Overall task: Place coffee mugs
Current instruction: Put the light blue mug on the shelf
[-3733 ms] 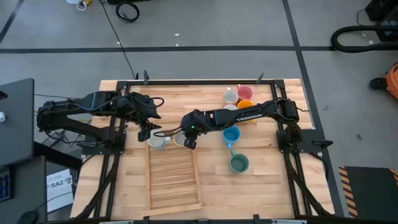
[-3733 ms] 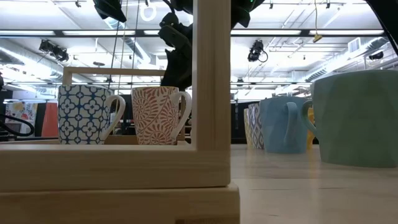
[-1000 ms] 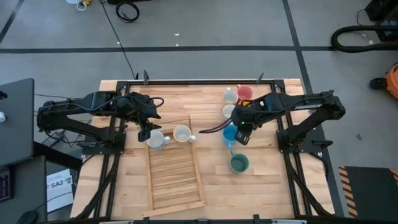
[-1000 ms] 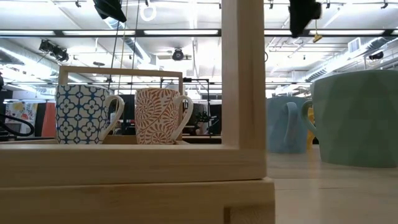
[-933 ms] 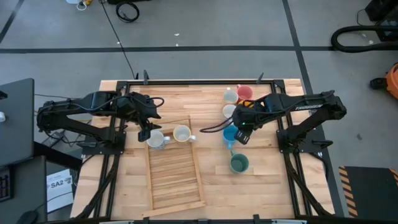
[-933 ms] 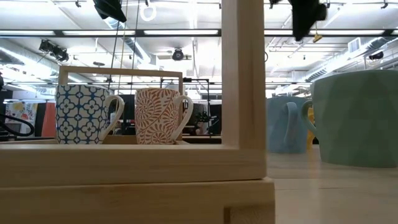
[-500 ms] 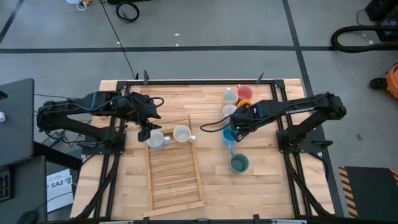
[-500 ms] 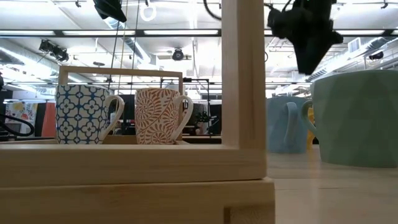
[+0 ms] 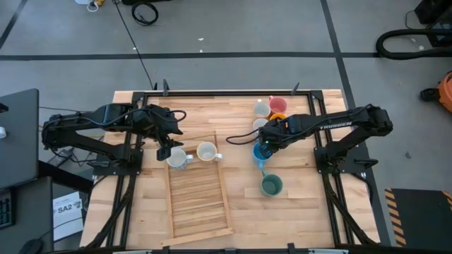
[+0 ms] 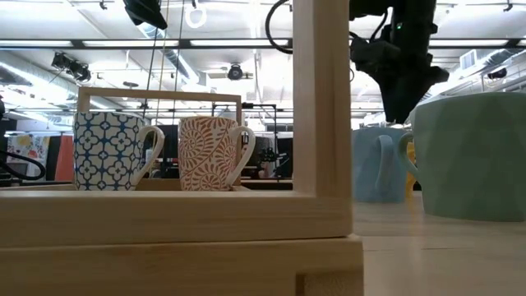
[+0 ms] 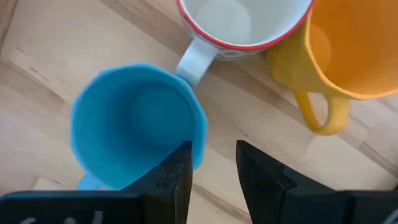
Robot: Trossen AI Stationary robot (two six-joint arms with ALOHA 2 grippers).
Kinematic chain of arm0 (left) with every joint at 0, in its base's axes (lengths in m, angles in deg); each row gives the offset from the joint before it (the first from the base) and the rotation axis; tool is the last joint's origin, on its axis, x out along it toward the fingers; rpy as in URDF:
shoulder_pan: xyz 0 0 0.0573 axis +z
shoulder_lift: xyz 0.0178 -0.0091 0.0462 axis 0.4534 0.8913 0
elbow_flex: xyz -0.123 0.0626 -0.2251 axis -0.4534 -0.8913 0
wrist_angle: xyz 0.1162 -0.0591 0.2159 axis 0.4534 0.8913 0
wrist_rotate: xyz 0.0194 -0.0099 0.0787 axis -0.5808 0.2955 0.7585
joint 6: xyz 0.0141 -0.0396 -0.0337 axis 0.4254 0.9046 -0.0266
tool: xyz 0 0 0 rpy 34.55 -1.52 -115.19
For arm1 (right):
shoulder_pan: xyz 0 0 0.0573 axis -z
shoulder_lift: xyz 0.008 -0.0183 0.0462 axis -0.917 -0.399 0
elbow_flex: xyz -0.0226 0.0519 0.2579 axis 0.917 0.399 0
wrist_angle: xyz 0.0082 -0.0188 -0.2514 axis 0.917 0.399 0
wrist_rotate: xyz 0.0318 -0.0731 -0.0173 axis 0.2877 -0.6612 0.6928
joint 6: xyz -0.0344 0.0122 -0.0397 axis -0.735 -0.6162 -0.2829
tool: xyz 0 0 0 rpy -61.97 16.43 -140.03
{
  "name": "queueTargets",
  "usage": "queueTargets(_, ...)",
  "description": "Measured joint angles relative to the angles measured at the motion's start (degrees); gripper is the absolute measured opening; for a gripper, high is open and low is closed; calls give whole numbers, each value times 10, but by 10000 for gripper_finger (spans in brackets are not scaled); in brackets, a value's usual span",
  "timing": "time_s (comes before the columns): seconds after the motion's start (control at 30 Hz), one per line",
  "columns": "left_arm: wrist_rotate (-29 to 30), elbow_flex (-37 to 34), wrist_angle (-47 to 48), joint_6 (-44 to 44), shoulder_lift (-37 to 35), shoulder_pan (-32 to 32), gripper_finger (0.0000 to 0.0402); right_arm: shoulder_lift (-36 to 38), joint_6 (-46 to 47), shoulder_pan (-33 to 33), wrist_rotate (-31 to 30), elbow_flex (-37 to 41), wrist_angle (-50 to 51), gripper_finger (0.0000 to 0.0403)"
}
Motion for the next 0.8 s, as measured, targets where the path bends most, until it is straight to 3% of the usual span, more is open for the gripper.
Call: queueTargets(0.8, 0, 0, -1, 0, 0, 0, 204, -84, -11, 0, 15, 0, -12, 129)
